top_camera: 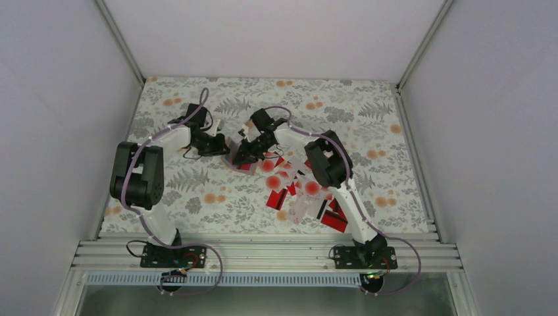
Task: Put the credit cards into the card holder
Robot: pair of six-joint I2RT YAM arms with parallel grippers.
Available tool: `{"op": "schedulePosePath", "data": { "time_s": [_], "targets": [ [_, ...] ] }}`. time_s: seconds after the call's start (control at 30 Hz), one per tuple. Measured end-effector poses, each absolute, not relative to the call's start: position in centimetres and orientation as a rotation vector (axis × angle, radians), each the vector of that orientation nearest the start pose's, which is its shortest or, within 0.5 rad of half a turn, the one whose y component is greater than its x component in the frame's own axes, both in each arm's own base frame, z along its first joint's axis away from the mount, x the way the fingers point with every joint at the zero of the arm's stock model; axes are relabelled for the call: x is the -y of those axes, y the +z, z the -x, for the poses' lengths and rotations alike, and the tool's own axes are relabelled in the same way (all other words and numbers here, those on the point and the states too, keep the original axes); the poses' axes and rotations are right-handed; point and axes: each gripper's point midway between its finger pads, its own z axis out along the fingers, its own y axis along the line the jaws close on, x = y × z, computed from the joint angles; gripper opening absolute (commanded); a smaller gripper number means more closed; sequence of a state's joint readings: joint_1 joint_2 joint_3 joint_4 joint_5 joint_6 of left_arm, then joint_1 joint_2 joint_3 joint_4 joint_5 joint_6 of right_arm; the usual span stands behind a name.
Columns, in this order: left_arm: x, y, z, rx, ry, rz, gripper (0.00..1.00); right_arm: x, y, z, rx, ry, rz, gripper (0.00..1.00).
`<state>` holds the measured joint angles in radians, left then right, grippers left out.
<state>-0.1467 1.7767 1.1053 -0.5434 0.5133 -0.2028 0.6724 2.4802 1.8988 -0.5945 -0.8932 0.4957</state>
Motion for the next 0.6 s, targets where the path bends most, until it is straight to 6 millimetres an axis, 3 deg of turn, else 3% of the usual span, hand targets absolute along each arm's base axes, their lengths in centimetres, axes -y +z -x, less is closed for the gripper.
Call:
{"op": "schedulePosePath", "data": {
  "time_s": [0.3,0.6],
  "targets": [
    [13.4,7.0,-37.0,-2.840,-0.513,-0.093,0.05,-43.1,3.8,-34.5,-2.883,1.481,0.522,0.15],
    [13.0,7.7,-36.5,-2.877,-0.209,-0.140,0.08,-38.1,10.3,-35.9,-2.791,1.419,0.430,0.15]
  ]
}}
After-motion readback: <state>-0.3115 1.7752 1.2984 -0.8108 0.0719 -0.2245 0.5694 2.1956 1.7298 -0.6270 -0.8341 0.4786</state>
